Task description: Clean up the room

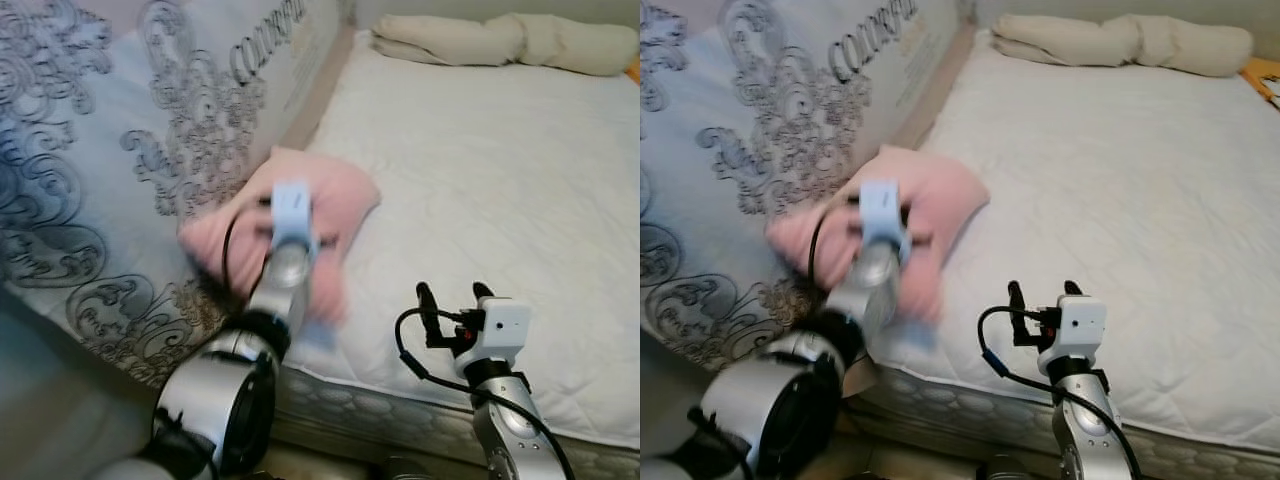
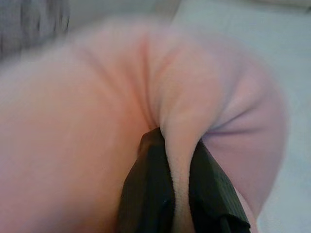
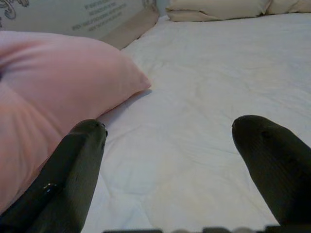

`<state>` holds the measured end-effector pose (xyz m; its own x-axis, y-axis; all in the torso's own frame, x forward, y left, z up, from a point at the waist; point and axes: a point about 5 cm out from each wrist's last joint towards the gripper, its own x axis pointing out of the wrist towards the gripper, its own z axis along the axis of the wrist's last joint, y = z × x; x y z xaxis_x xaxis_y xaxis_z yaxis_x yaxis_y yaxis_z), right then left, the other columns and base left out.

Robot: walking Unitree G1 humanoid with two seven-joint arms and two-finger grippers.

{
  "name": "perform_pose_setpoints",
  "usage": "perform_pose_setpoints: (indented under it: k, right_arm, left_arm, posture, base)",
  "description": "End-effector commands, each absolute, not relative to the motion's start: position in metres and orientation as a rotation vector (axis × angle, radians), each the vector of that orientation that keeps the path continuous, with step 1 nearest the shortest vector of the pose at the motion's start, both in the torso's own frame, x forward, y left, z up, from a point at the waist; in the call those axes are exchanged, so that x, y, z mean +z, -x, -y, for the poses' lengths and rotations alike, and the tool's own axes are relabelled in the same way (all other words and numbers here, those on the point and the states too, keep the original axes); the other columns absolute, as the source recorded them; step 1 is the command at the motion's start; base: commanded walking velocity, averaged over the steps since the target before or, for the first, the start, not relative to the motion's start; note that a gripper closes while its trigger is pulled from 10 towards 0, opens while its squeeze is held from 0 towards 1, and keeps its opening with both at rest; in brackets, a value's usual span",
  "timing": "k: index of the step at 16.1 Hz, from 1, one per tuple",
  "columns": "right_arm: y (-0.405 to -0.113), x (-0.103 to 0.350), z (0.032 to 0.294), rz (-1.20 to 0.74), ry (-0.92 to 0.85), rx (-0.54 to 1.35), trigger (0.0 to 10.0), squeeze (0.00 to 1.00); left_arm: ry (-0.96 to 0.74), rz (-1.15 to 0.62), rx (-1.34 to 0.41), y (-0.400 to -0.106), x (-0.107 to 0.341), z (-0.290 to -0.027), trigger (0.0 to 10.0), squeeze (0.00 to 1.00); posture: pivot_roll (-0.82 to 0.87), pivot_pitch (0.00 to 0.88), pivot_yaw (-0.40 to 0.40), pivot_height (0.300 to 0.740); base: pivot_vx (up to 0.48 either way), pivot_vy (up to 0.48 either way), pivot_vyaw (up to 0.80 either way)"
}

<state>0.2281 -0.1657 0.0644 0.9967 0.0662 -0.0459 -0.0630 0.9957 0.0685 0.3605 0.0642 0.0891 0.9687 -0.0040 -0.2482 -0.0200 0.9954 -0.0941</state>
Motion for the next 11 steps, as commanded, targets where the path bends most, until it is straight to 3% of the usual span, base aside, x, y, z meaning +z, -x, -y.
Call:
perform_pose_setpoints:
  k: [1,3,5,6,7,9,11]
  right_arm:
    - [-0.227,0.068,0.165,-0.045,-0.063,0.072,10.0,0.19]
    - [-0.228,0.069,0.165,-0.044,-0.063,0.075,10.0,0.18]
    - [-0.230,0.070,0.166,-0.040,-0.063,0.074,10.0,0.19]
    - [-0.232,0.070,0.166,-0.040,-0.064,0.073,10.0,0.18]
    - [-0.233,0.070,0.166,-0.040,-0.066,0.072,10.0,0.18]
    - [-0.234,0.071,0.166,-0.039,-0.067,0.077,10.0,0.19]
    - [-0.235,0.072,0.166,-0.038,-0.065,0.081,10.0,0.19]
  left_arm:
    - [0.138,-0.326,-0.033,-0.341,0.071,-0.032,0.0,0.00]
    - [0.117,-0.324,-0.094,-0.335,0.068,-0.022,0.0,0.00]
    - [0.115,-0.311,-0.112,-0.338,0.070,-0.027,0.0,0.00]
    - [0.168,-0.331,-0.083,-0.342,0.071,-0.034,1.1,0.00]
    - [0.264,-0.351,-0.044,-0.346,0.076,-0.036,0.0,0.00]
    - [0.418,-0.331,-0.021,-0.353,0.094,-0.028,0.0,0.00]
    - [0.465,-0.322,-0.041,-0.354,0.101,-0.019,0.0,0.00]
  posture:
    - [-0.18,0.055,0.031,0.736]
    - [-0.18,0.052,0.031,0.736]
    - [-0.18,0.049,0.035,0.736]
    - [-0.17,0.045,0.035,0.736]
    - [-0.17,0.042,0.034,0.736]
    - [-0.17,0.037,0.030,0.736]
    - [-0.17,0.036,0.029,0.736]
  base:
    - [0.000,0.000,0.00]
    - [0.000,0.000,0.00]
    - [0.000,0.000,0.00]
    - [0.000,0.000,0.00]
    - [0.000,0.000,0.00]
    - [0.000,0.000,0.00]
    - [0.000,0.000,0.00]
